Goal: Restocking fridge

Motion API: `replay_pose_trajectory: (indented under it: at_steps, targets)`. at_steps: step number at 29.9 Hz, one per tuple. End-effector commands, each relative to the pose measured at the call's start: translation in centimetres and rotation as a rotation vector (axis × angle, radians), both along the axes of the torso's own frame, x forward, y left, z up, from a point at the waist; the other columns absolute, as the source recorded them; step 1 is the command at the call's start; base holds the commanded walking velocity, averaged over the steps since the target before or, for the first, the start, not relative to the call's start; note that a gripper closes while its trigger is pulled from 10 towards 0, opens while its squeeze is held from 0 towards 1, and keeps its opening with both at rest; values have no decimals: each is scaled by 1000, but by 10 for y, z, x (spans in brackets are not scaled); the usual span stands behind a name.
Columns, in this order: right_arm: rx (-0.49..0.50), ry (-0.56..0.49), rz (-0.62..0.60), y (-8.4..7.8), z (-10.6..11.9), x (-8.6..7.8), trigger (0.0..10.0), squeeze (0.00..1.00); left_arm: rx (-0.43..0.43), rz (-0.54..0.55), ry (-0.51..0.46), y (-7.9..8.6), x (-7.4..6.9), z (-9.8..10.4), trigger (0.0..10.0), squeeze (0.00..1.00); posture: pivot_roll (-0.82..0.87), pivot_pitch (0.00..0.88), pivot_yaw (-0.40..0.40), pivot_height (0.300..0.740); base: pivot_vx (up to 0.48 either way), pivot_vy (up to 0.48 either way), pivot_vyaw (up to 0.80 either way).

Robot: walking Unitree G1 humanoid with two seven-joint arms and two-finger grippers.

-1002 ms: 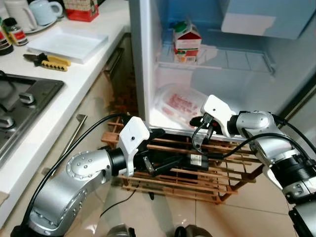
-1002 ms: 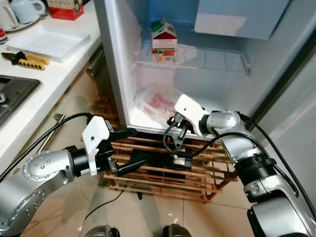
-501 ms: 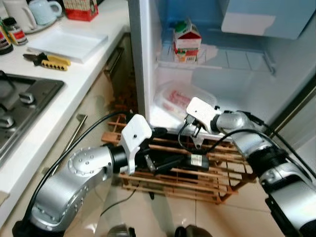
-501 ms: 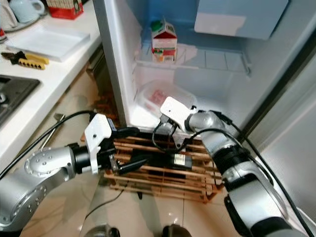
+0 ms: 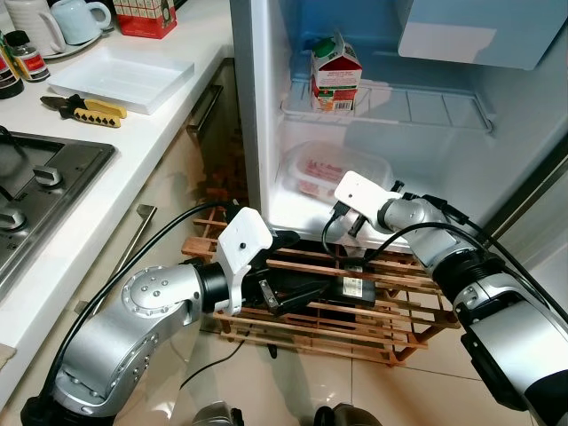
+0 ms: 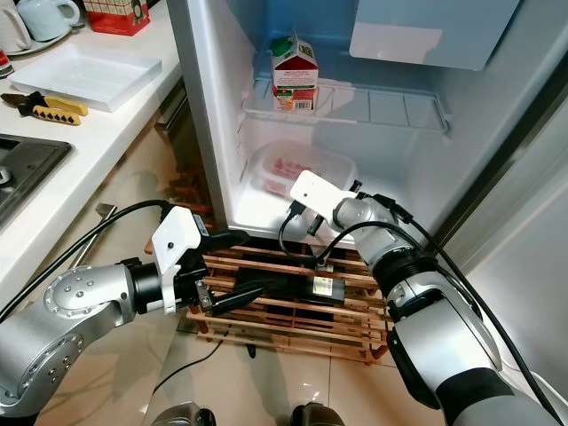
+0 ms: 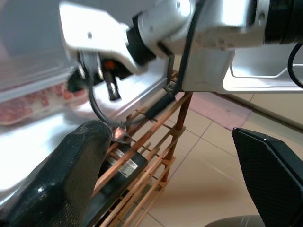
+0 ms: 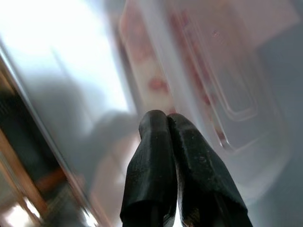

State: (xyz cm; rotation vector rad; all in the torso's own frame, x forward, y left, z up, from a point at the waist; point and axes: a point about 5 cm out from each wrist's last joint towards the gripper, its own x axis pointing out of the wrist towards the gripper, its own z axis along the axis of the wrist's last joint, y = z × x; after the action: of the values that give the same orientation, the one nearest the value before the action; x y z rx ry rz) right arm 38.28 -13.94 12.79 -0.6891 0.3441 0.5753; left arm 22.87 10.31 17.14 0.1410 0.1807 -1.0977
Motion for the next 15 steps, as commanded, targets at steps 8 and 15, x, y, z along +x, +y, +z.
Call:
replay_pose_trajectory:
  at_steps: [8, 15]
  targets:
    - [603, -66, 57, -3, 53, -31, 10000, 0, -112, 172, -21, 9, 5, 4, 10000, 0, 38, 28, -39, 740, 0, 0, 0]
    - [698, -189, -26, -8, 67, -79, 10000, 0, -57, 436, -100, 19, 18, -3, 10000, 0, 20, 0, -50, 740, 0, 0, 0]
